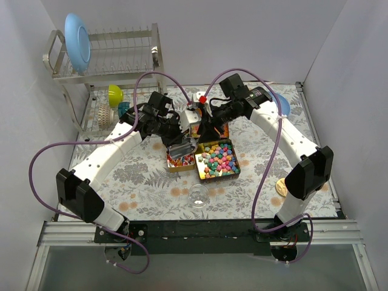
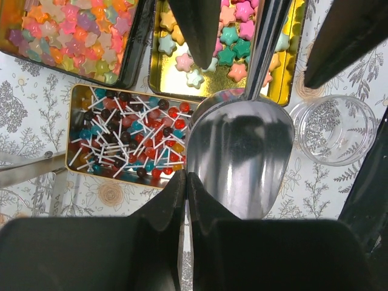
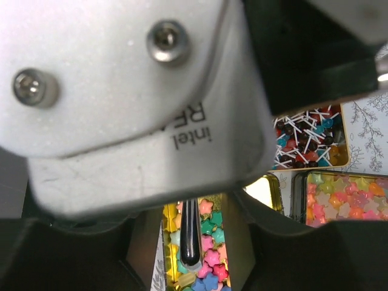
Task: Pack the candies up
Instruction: Pick up the spatula from the center of the board.
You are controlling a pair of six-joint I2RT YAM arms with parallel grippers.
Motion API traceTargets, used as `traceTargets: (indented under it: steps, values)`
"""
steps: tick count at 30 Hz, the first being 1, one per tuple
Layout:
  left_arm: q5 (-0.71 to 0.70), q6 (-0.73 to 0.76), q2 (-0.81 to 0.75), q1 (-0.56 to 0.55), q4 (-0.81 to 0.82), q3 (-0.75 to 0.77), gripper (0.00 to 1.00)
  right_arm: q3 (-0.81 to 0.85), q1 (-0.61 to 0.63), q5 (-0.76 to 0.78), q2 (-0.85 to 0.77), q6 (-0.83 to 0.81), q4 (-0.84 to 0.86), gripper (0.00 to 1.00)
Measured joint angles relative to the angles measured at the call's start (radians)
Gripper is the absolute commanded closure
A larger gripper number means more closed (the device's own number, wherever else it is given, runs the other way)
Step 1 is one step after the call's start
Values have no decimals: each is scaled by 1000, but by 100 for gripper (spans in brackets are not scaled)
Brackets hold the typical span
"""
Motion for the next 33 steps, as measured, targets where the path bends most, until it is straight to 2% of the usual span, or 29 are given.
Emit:
traceTargets:
  steps: [7, 13, 16, 20, 23, 33]
  values:
    - [-1, -9, -6, 0, 13, -29, 100, -24, 0, 13, 1, 8, 20, 51]
    - [-7, -9, -22, -1, 18, -52, 100, -37, 2, 26, 1, -10, 27, 61]
    - [-11, -10, -31, -2, 32, -66, 100, -39, 4, 30, 1, -14, 27, 58]
    - [-13, -11, -58, -2, 59, -107, 100, -42, 7, 39, 1, -21, 27, 43]
    - [-12, -8, -91, -3, 77, -139, 100, -42, 3, 43, 1, -14, 22, 39]
    - [-10, -3, -196, -5, 188, -216, 100, -42, -18, 42, -1, -6, -18, 47]
